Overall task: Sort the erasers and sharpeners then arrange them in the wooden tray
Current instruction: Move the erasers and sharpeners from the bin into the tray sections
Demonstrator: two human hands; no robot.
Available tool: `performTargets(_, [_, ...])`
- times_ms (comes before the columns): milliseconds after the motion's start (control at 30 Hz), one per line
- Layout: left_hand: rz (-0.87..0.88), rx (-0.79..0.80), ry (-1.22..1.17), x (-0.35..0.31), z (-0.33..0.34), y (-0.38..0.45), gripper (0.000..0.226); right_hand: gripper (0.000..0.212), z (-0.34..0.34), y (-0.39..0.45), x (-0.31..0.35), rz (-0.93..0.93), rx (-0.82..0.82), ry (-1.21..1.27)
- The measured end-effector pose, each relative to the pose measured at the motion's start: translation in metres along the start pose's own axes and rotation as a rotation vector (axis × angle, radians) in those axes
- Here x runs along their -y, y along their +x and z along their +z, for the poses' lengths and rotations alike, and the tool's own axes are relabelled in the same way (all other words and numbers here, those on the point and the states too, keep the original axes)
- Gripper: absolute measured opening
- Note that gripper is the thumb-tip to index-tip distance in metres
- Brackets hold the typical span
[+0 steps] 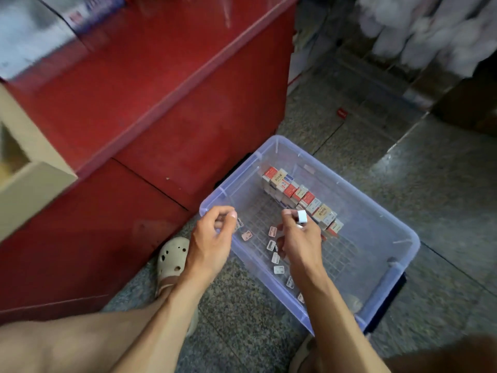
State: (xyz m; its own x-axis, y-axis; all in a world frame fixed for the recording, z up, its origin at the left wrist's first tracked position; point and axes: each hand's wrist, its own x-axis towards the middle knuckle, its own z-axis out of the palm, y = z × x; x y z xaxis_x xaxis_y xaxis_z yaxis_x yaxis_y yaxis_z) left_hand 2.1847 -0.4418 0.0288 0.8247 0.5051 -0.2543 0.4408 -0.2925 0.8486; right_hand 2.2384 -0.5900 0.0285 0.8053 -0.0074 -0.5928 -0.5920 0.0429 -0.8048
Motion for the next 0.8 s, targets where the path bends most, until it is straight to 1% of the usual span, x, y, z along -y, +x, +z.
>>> performTargets(100, [0.004, -0.069, -0.089, -0.018, -0.021, -0.034, 0.005, 0.020, -0.004, -0.039, 0.026, -0.050, 0.045, 0.001])
performTargets(167, [0.027, -0.125, -0.126, -0.032, -0.036, -0.057, 0.014, 0.018, -0.006, -0.064, 0.043, -0.090, 0.096, 0.001])
performTargets(333, [0.087, -0.256, -0.171, -0.062, -0.080, -0.109, 0.016, 0.022, -0.005, -0.123, 0.073, -0.212, 0.234, -0.096])
performTargets(433, [0.116, -0.308, -0.163, -0.070, -0.106, -0.134, 0.018, 0.021, -0.002, -0.158, 0.083, -0.272, 0.326, -0.174])
performTargets(500, [0.142, -0.338, -0.171, -0.075, -0.123, -0.146, 0.021, 0.025, 0.004, -0.179, 0.089, -0.329, 0.394, -0.230])
performTargets(600, [0.175, -0.384, -0.184, -0.075, -0.147, -0.158, 0.026, 0.034, 0.018, -0.206, 0.096, -0.410, 0.484, -0.302])
performTargets(700, [0.211, -0.434, -0.204, -0.071, -0.174, -0.165, 0.021, 0.030, 0.043, -0.223, 0.095, -0.463, 0.576, -0.381])
performTargets(800, [0.246, -0.491, -0.209, -0.066, -0.204, -0.171, 0.021, 0.029, 0.076, -0.234, 0.096, -0.505, 0.735, -0.507])
